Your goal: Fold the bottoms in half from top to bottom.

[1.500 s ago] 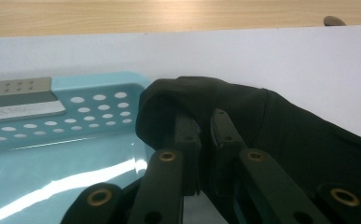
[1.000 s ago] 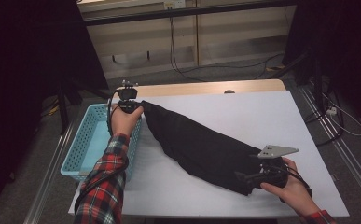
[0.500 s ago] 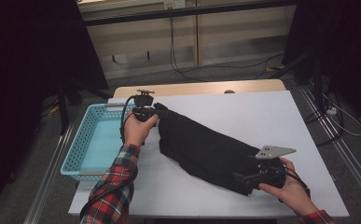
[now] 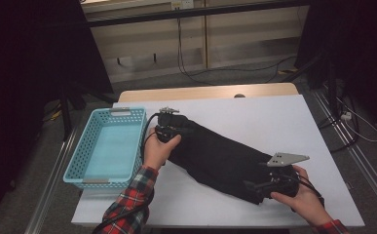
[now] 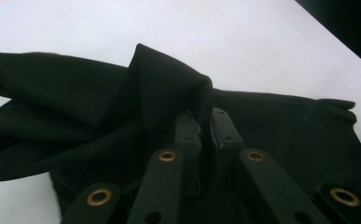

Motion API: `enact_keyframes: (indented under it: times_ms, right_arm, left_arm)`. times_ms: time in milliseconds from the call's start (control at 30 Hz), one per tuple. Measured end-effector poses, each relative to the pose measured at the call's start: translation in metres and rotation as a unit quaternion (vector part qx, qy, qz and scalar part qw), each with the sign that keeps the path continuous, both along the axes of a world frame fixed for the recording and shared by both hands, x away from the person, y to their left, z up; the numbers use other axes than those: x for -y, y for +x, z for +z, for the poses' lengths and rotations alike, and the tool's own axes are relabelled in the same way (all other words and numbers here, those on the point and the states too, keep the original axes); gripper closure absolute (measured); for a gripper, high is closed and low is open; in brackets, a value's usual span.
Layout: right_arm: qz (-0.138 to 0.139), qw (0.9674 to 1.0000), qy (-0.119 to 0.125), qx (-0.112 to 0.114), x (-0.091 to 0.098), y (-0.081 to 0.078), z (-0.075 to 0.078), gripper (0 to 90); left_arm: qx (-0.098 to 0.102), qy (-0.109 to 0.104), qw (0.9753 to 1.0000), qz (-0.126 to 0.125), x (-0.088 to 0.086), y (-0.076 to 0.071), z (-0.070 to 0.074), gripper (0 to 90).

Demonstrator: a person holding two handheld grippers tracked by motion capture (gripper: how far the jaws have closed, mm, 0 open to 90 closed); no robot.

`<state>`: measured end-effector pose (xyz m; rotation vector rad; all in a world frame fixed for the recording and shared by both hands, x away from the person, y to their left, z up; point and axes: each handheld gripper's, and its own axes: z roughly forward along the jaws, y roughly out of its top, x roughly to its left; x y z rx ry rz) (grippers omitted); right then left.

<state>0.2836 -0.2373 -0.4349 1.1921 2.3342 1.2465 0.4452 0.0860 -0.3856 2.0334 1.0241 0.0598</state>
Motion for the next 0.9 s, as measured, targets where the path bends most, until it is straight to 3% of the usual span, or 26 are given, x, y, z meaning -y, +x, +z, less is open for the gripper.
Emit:
enact_keyframes:
  times_ms: [333,900]
  right_arm:
    - [0.0,1.0,-0.002,0.0,-0.001,0.0,-0.001,13.9]
    - [-0.003,1.0,-0.002,-0.001,0.0,0.0,-0.001,13.9]
  left_arm:
    - [-0.002,-0.008,0.9998,-0.019,0.005,-0.014,-0.018,84.1]
    - [0.015,-0.014,0.9989,-0.043,0.013,-0.025,-0.016,83.9]
